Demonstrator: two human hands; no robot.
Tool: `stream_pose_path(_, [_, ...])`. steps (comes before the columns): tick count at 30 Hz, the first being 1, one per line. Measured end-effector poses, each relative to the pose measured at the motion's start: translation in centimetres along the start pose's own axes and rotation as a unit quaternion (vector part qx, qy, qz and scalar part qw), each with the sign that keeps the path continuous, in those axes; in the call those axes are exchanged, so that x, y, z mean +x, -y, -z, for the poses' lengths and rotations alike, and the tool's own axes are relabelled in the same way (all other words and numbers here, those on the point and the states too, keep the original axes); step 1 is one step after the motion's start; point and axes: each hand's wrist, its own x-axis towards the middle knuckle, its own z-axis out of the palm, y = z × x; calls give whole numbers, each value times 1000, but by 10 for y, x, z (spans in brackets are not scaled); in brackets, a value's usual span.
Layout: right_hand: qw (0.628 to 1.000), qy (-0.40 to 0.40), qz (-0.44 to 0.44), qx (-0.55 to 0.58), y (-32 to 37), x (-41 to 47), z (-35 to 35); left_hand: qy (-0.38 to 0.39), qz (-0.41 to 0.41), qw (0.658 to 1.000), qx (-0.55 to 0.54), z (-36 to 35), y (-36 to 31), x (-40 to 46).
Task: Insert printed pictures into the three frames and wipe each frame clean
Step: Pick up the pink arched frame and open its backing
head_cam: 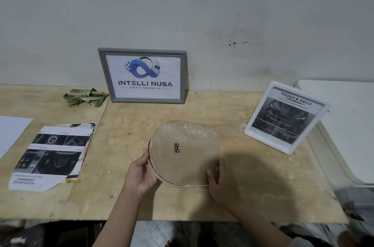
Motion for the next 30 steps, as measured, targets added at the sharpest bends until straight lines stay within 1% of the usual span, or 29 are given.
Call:
stream_pose_path(2, [1000, 3, -4, 6, 1, 0, -1, -27, -11, 999, 13, -2, -1, -1])
stream_pose_path(4, [1000, 8, -8, 9, 1, 0, 0, -71, -56, 993, 74, -3, -2, -1])
stream_pose_path(6, [1000, 7, -6, -2, 1, 0, -1, -107, -99, 977, 154, -7, -2, -2])
stream_pose_path(8, [1000, 7, -6, -6, 1, -1, -2, -117, -126, 963, 210, -10, -2, -2])
stream_pose_path(11, [1000, 3, -12, -4, 2, -2, -3, -131, -139, 945, 267, -9, 1, -1])
stream_pose_path(13, [1000, 9, -20, 7, 2, -3, -3, -153, -142, 938, 278, -3, 3, 1])
stream_pose_path(16, [999, 13, -31, 14, 5, -3, -2, -151, -125, 951, 238, -2, 6, -3])
stream_pose_path(18, [999, 12, -34, 23, 8, -4, -2, -181, -122, 950, 224, -4, 7, -6])
stream_pose_path(19, [999, 15, -35, 27, 11, -6, -3, -194, -134, 941, 244, -3, 7, -7])
stream_pose_path(21, [999, 19, -33, 31, 14, -8, -6, -224, -159, 909, 314, 2, 4, -9])
stream_pose_path(23, [999, 20, -29, 35, 16, -11, -9, -244, -171, 889, 349, 6, 1, -9])
stream_pose_path(30, [997, 20, -26, 76, 34, -20, -20, -286, -191, 863, 371, 25, -18, -14])
